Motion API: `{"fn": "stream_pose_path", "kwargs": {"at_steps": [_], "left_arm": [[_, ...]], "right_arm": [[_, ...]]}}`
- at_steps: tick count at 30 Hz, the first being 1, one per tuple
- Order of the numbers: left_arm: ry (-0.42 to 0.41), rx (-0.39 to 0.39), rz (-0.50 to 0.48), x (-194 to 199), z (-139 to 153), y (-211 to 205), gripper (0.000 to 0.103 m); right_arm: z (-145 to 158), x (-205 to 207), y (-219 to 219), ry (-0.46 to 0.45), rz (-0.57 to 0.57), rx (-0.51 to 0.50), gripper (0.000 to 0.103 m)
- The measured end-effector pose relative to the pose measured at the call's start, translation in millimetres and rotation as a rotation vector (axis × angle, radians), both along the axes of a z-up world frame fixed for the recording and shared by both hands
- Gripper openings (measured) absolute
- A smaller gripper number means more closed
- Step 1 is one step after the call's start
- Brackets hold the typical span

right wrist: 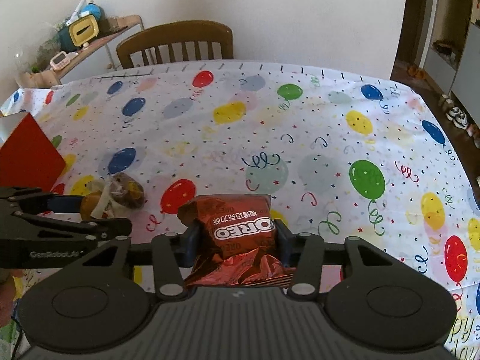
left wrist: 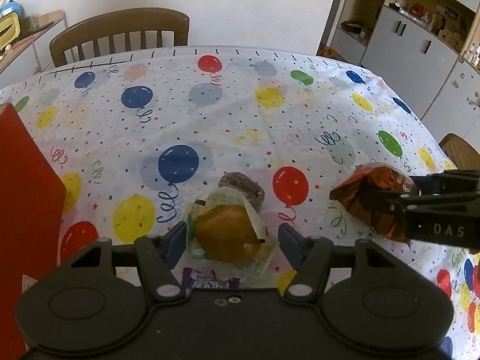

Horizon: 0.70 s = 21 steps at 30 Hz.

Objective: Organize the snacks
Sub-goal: 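Carry the cake and Oreo packet with both grippers over the box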

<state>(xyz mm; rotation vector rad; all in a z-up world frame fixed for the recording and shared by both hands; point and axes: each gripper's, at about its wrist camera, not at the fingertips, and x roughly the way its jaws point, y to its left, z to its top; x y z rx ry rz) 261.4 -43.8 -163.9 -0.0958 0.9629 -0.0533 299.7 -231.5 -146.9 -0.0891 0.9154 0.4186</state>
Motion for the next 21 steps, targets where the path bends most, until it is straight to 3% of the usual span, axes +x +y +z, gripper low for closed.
{"fn": "stream_pose_path", "kwargs": {"at_steps": [12, 21], "left_arm": [[-0.006, -0.023, 0.006, -19, 22, 4, 0.063], [-0.055, -0.025, 0.017, -47, 55, 18, 0.063]], "right_arm": [[37, -34, -3, -0.032, -0.015, 0.06, 0.049], [68, -68, 12, -0.062, 0.024, 0.074, 0.049]]}}
